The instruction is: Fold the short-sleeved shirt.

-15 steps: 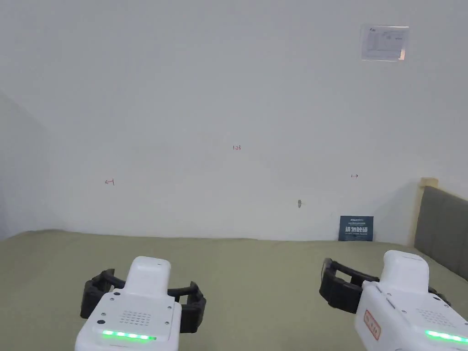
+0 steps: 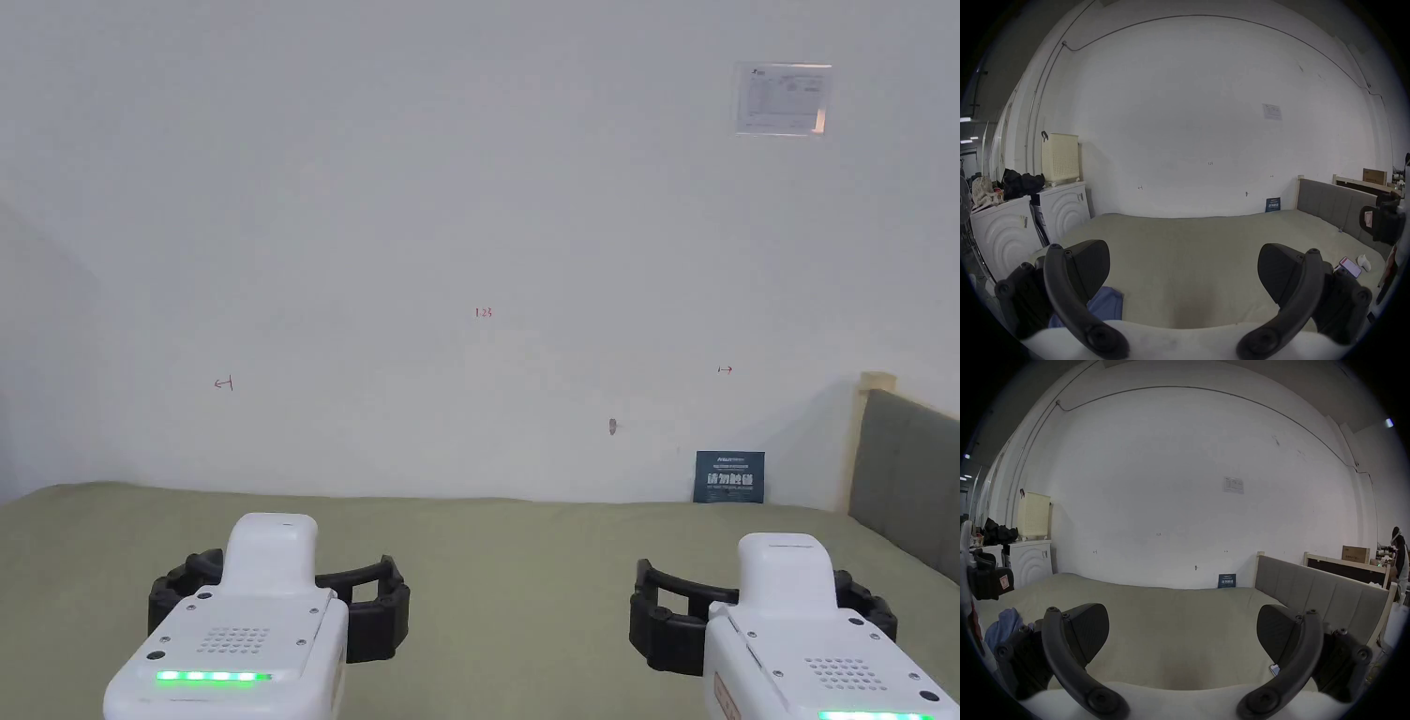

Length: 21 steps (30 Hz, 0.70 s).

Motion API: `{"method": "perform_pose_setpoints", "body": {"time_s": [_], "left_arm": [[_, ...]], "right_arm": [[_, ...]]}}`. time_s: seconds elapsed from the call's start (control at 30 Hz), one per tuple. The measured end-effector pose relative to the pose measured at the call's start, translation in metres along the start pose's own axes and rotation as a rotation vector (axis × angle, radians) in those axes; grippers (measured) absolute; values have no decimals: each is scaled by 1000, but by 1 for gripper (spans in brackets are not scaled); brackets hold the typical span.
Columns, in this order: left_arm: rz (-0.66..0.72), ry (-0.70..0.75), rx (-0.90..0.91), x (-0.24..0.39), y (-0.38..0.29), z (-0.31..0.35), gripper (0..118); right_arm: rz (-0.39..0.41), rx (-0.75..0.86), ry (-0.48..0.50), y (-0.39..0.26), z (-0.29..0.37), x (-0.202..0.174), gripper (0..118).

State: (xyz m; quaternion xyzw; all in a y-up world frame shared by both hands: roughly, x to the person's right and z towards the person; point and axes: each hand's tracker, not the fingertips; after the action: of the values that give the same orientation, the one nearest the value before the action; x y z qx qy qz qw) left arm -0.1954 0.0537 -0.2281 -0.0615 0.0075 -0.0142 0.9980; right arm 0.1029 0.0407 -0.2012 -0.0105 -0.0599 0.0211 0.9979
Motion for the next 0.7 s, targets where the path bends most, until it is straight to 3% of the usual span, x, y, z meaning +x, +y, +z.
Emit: {"method": "perform_pose_setpoints", "body": {"time_s": [0.33, 0.7], "left_arm": [[67, -38, -37, -5, 4, -2, 118], [25, -34, -34, 0, 4, -3, 118]], "right_arm": [[25, -30, 15, -8, 1, -1, 118], [45, -40, 25, -9, -4, -3, 118]]}}
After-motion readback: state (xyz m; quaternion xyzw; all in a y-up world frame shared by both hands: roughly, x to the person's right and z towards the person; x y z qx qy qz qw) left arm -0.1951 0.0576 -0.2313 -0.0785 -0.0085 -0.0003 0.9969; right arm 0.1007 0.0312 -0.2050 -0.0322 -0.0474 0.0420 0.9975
